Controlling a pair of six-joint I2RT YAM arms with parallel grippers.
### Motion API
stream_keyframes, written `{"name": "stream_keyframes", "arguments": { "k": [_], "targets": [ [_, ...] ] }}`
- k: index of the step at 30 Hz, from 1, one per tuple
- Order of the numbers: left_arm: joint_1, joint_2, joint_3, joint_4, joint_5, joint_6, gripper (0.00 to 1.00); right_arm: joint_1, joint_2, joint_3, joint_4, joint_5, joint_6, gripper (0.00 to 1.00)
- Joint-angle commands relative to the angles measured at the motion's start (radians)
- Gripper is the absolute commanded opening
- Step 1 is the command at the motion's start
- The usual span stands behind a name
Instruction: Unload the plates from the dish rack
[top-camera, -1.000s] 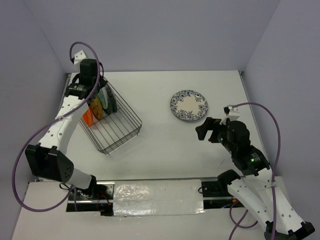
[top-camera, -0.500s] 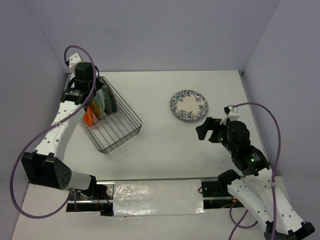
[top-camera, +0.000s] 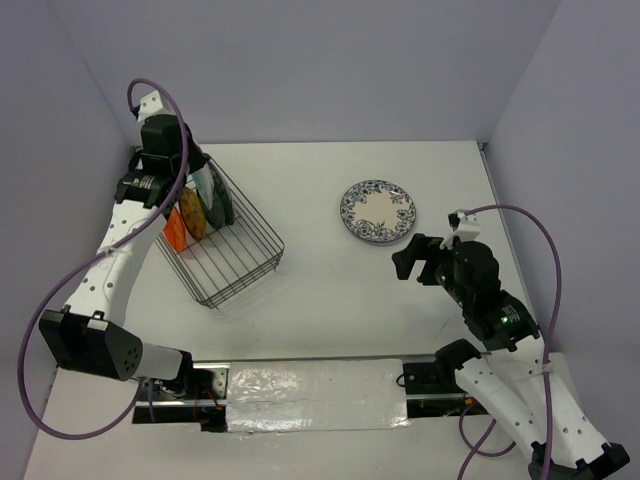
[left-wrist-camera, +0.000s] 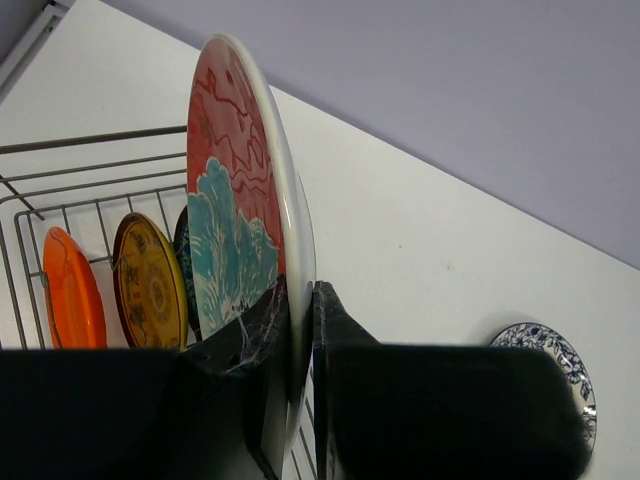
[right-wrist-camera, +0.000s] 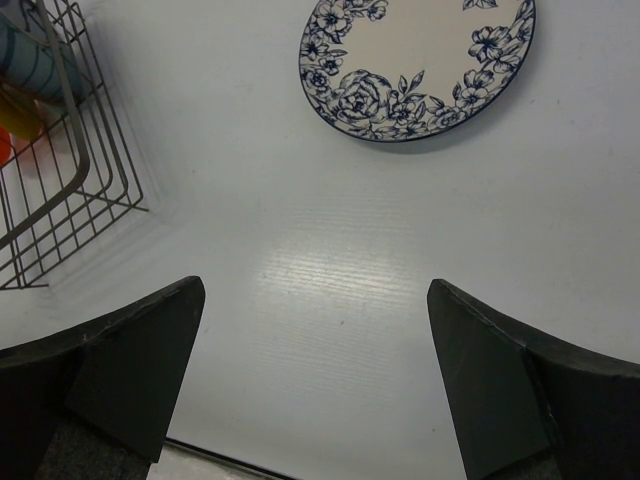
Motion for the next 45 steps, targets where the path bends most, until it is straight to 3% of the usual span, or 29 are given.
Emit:
{"name": "stream_keyframes", "arguments": {
  "k": [1,8,12,18,22,26,29,37,45],
  "targets": [
    [0.005,-0.103,0.116,0.157,-0.028,0.009,0.0,0.005,0.013,0.043,0.015,-0.005,-0.006,1.0],
    [-0.001,-0.162,0.14,0.065,-0.027,-0.115,0.0,0.02,0.111,0.139,0.088,-0.083,-0.025,1.0],
    [-0.065,-0.167,0.181,-0.011,-0.04,-0.208,0.0,0.121,0.218,0.226,0.213,-0.182,0.008,1.0],
    [-0.251,-0.158,0.29,-0.158,-0.204,-0.323,0.0,0.44,0.439,0.432,0.24,0.094,-0.093,1.0],
    [-0.38,-0.165,0.278,-0.208,-0.307,-0.461,0.0,0.67,0.571,0.5,0.306,0.304,-0.277,1.0],
    [-0.487,-0.136,0.283,-0.258,-0.367,-0.544,0.0,0.776,0.679,0.508,0.409,0.473,-0.428,1.0],
    [-0.52,-0.109,0.298,-0.265,-0.369,-0.557,0.0,0.824,0.717,0.483,0.484,0.55,-0.486,1.0],
    [-0.549,-0.093,0.295,-0.24,-0.32,-0.595,0.0,0.831,0.777,0.468,0.639,0.562,-0.549,1.0],
    [-0.567,-0.123,0.24,-0.188,-0.246,-0.658,0.0,0.756,0.892,0.518,0.74,0.599,-0.517,0.96]
  ]
}}
